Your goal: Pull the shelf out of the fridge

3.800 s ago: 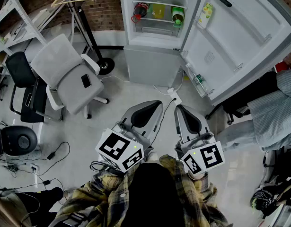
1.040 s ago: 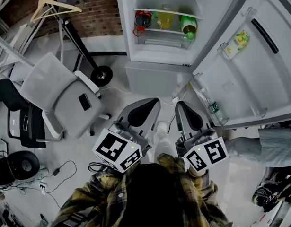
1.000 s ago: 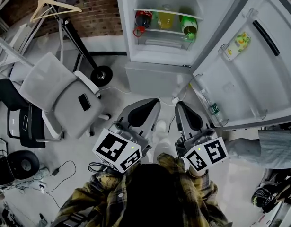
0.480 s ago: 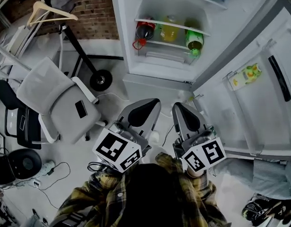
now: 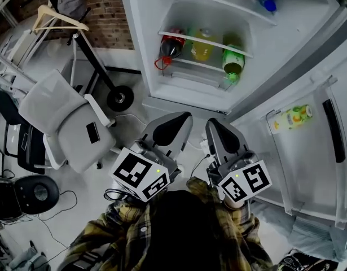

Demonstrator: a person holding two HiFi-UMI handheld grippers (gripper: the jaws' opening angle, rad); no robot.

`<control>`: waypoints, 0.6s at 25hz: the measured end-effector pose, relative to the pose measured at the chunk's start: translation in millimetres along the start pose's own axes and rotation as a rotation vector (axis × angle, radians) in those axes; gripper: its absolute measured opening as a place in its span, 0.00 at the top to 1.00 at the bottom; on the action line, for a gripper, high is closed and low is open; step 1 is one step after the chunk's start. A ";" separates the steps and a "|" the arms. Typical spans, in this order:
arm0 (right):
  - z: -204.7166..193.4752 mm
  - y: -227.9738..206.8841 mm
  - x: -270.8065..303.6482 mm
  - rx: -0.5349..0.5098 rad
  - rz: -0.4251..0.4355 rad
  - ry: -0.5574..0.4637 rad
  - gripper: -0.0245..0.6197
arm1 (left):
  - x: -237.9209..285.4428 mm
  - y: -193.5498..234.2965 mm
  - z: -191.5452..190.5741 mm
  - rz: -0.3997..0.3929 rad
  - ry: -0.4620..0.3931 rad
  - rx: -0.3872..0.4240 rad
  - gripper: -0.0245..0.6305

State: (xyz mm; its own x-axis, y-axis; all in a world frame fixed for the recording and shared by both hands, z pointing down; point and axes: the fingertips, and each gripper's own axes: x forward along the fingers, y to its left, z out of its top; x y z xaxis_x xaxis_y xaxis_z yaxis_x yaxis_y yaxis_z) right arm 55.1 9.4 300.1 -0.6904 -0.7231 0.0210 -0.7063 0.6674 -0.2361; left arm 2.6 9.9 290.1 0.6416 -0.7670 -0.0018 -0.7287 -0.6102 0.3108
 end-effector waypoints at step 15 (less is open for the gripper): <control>-0.1 -30.7 33.8 0.038 0.040 0.010 0.94 | 32.1 35.4 5.1 0.055 -0.003 -0.008 0.96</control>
State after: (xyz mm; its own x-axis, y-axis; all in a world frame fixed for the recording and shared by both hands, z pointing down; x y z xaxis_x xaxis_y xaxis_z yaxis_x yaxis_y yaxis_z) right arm 53.4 -35.6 308.1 -0.7196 -0.6941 0.0200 -0.6717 0.6885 -0.2736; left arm -3.8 -37.3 296.2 0.5998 -0.8000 0.0129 -0.7610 -0.5655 0.3179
